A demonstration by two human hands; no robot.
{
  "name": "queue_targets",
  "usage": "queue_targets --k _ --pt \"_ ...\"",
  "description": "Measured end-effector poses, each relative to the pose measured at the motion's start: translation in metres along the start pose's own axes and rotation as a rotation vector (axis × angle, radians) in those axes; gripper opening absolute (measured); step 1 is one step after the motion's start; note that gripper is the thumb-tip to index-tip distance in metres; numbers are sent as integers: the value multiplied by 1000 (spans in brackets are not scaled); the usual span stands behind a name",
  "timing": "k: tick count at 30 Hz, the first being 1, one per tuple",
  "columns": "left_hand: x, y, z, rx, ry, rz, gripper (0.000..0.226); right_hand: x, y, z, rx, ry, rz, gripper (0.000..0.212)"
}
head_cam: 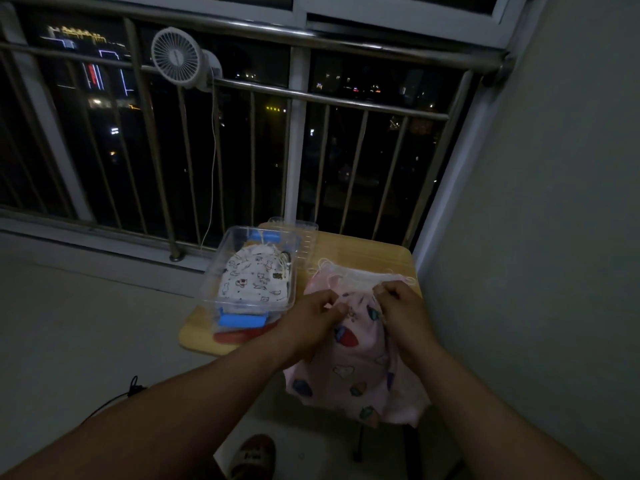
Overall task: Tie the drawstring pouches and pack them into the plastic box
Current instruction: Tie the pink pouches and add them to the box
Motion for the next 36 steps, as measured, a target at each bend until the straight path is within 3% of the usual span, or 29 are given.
queue_targets --k 5,9,16,19,21,24,27,29,33,36 --pt "-14 -45 8 80 65 245 23 11 38 -5 -127 116 -396 36" --pt "-29 -96 7 53 75 387 25 3 69 -24 26 72 -332 28" --pt "-78 -197 4 -140 23 565 17 -50 144 -96 25 58 -247 27" --pt "-93 -225 -12 -258 -46 571 45 -80 174 -103 106 60 -238 29" --pt "-96 -231 -23 -497 -45 489 65 -94 181 -98 314 -17 -137 25" --pt "-95 -218 -41 -874 81 325 50 -99 184 -90 563 -205 5 34" --pt "-94 -187 -52 -1083 152 42 39 -89 202 -86 833 -507 -78 30" --pt "-95 -173 -64 -1040 87 -146 43 -80 214 -84 1094 -628 -124 32" --pt "-95 -166 -85 -1223 -10 -464 63 -66 236 -77 1558 -594 -284 43" --pt "-97 -170 -93 -1312 -4 -513 61 -62 259 -61 1769 -602 -403 44"
Point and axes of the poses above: each hand's wrist, its own x-axis away from the middle knuckle, its own y-axis out of the palm, z = x × y, the point moved 6 cm from there along -x, towards the middle knuckle, and after that the axes turned 15 degrees about y, right-handed, at the moved point
